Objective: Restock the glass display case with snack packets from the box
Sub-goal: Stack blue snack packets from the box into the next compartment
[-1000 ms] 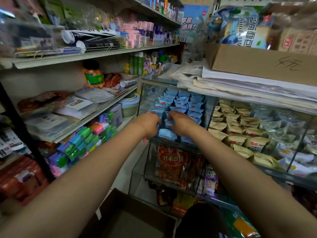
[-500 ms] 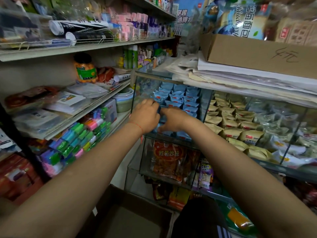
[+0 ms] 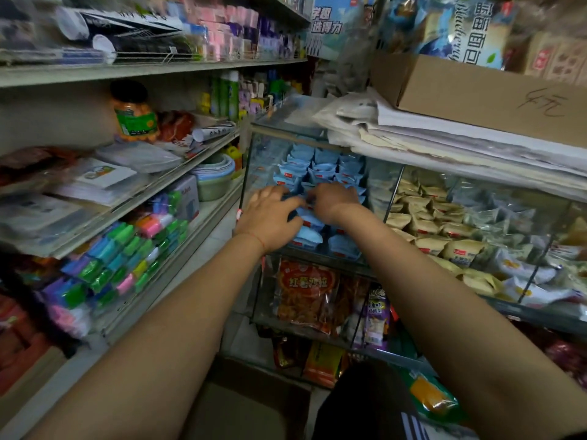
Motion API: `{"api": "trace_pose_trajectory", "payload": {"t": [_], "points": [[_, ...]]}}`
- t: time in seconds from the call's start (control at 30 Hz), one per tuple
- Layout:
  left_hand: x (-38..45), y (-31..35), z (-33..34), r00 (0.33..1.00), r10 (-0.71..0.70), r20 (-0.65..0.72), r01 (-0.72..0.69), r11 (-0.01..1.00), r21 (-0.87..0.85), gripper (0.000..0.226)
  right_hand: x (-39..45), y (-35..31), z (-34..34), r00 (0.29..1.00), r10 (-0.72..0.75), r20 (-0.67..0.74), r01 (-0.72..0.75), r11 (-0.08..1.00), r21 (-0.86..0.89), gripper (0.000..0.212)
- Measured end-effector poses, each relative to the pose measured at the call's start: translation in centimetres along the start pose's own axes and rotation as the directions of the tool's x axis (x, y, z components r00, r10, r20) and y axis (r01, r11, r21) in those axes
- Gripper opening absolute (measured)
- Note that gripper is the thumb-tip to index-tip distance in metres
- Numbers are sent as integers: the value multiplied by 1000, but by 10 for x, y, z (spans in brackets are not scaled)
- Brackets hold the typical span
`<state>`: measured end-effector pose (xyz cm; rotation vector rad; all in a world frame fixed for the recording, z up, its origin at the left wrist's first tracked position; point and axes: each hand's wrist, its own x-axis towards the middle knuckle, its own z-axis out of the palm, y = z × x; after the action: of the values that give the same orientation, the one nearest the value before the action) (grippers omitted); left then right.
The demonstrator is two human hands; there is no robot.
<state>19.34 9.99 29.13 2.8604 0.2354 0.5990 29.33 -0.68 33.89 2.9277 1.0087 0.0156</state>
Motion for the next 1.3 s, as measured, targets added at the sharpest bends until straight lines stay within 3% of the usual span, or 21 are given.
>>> {"api": "trace_pose_trajectory", "payload": {"t": [0.13,0.3,0.43,0.77,0.93,1.03,1.13,1.23,1.3], "points": [[0,-1,2,1000,-1,28,1,1000,1,40,5,-7,-5,995,94,-28,-98,979,-179,11],[0,-1,5,999,5,34,-7,999,51,52,16,-18,-21,994,108,17,-102,975,-199,9],[0,-1,6,999,4,34,-6,999,52,53,36,-8,-27,994,78,-81,-82,995,-58,21],[1,-3,8,1000,4,6,-4,997,74,54,63,6,-12,990,-15,138,29,995,-99,48],[1,-1,8,1000,4,-5,-4,998,69,54,70,7,-14,983,2,183,24,990,-140,36],[0,0,8,1000,5,-7,-4,997,71,54,78,10,-23,993,94,74,-86,991,-97,18],[-1,2,8,1000,-8,-1,8,998,64,55,89,13,-23,981,183,-66,-188,979,-75,29],[-2,2,7,1000,-16,11,15,999,51,56,98,13,-13,978,204,50,-198,975,-97,40],[-2,2,7,1000,-15,7,15,999,50,56,108,17,-4,973,187,136,-169,977,-131,36]]}}
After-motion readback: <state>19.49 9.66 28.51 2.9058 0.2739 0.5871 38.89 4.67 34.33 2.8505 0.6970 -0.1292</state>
